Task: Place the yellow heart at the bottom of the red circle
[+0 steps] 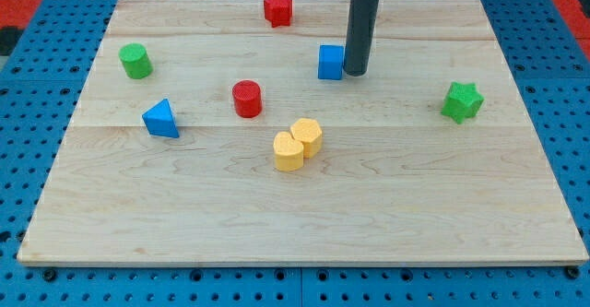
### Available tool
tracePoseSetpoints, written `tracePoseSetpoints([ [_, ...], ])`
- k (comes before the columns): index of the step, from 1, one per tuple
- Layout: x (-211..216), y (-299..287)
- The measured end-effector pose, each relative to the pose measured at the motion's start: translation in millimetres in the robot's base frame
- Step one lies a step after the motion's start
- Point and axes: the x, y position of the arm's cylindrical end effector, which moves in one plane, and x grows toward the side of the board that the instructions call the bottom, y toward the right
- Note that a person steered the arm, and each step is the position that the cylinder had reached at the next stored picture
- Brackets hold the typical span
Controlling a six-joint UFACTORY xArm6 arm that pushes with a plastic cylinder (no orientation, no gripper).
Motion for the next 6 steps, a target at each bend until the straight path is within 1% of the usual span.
tracePoseSetpoints([
  [1,0,25],
  [4,6,39],
  [6,63,88],
])
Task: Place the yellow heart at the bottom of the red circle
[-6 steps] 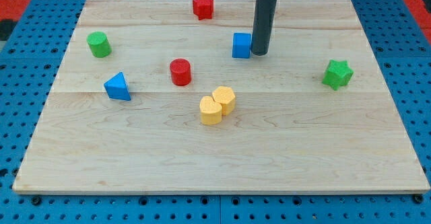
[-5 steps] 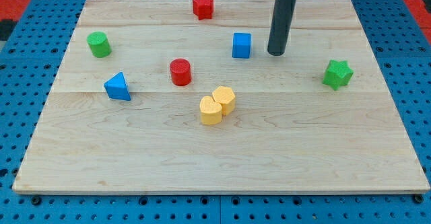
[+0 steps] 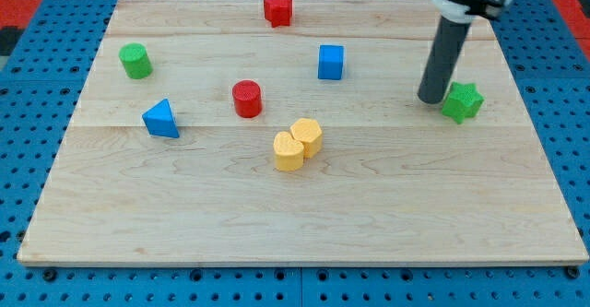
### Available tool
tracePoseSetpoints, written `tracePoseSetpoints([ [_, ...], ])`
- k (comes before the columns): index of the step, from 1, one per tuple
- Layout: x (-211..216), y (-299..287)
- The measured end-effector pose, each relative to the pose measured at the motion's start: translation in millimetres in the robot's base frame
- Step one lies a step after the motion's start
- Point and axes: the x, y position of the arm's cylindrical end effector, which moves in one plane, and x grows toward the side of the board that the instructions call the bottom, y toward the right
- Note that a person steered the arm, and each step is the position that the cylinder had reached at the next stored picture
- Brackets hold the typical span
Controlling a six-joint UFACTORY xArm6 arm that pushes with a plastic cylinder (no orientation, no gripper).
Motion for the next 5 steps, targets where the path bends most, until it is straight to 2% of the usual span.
tracePoseSetpoints([
  [2,79,1],
  [3,99,-34],
  [4,106,-100],
  [5,97,-163],
])
